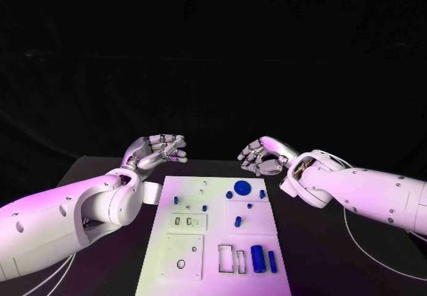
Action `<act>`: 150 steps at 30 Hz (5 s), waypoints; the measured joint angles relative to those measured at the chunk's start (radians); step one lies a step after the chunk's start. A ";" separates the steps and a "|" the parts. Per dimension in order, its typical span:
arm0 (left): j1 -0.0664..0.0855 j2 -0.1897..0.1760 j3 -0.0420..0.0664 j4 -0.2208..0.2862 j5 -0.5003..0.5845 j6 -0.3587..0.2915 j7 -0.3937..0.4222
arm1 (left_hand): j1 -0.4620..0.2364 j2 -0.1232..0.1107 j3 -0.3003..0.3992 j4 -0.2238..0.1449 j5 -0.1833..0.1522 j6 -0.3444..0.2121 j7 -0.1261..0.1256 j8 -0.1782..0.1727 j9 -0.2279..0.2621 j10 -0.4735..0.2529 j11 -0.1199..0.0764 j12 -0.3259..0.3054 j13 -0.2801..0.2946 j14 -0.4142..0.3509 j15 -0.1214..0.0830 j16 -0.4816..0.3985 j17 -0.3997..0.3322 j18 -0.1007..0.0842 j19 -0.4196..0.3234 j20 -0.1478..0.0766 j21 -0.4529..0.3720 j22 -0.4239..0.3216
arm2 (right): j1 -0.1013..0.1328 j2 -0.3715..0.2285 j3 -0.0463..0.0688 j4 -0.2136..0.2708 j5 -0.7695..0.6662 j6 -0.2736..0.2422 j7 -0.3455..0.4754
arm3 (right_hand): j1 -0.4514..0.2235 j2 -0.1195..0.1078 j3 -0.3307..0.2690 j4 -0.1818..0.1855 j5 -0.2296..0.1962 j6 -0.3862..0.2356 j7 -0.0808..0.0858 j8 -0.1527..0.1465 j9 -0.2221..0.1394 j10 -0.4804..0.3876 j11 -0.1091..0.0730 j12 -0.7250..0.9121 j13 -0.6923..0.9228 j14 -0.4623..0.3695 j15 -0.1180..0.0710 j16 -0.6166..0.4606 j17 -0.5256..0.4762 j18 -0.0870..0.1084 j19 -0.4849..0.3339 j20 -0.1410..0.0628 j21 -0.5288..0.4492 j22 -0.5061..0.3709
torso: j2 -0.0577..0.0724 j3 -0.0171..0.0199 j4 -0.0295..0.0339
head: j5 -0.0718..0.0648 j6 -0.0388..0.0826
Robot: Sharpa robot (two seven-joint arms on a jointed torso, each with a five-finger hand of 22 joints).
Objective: Assemble the parts on the task board
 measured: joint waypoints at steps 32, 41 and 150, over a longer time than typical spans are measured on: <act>0.010 -0.065 0.003 0.110 -0.023 0.041 -0.042 | -0.012 -0.012 -0.003 0.003 0.000 0.000 0.000 0.000 0.000 -0.004 0.004 -0.018 0.001 -0.024 0.002 0.058 0.056 0.000 -0.008 0.000 0.055 0.031 | -0.023 0.054 0.000 0.039 -0.521 0.160 -0.252 | -0.052 -0.060 0.000 0.051 0.025 -0.041 0.005 -0.030 0.055 -0.164 0.026 0.000 0.049 0.011 0.014 0.833 0.787 -0.055 0.266 0.017 0.518 0.675 | 0.088 -0.0172 0.0407 | -0.036 0.009; 0.011 -0.067 0.004 0.109 -0.023 0.044 -0.046 | -0.016 -0.007 -0.006 0.000 0.000 0.000 0.000 0.000 0.000 -0.004 0.004 -0.018 0.001 -0.024 0.002 0.063 0.057 0.000 -0.011 0.003 0.055 0.032 | -0.025 0.054 0.001 0.036 -0.556 0.175 -0.276 | -0.052 -0.060 0.000 0.051 0.031 -0.036 0.011 -0.024 0.059 -0.171 0.026 0.000 0.049 0.014 0.017 0.845 0.799 -0.055 0.267 0.019 0.529 0.691 | 0.096 -0.0188 0.0464 | -0.042 0.013; 0.018 -0.058 0.005 0.105 -0.023 0.063 -0.072 | -0.020 -0.003 -0.006 0.000 0.000 0.000 0.000 0.000 -0.001 -0.004 0.004 -0.018 0.002 -0.036 0.007 0.072 0.068 -0.001 -0.019 0.004 0.069 0.038 | -0.033 0.242 0.014 -0.131 -0.551 -0.066 -0.315 | -0.005 0.006 0.148 0.049 -0.050 -0.017 0.005 0.045 0.192 -0.123 0.019 0.003 0.049 0.013 0.015 0.920 0.856 -0.078 0.301 0.011 0.623 0.836 | 0.143 -0.0347 0.0844 | -0.046 0.035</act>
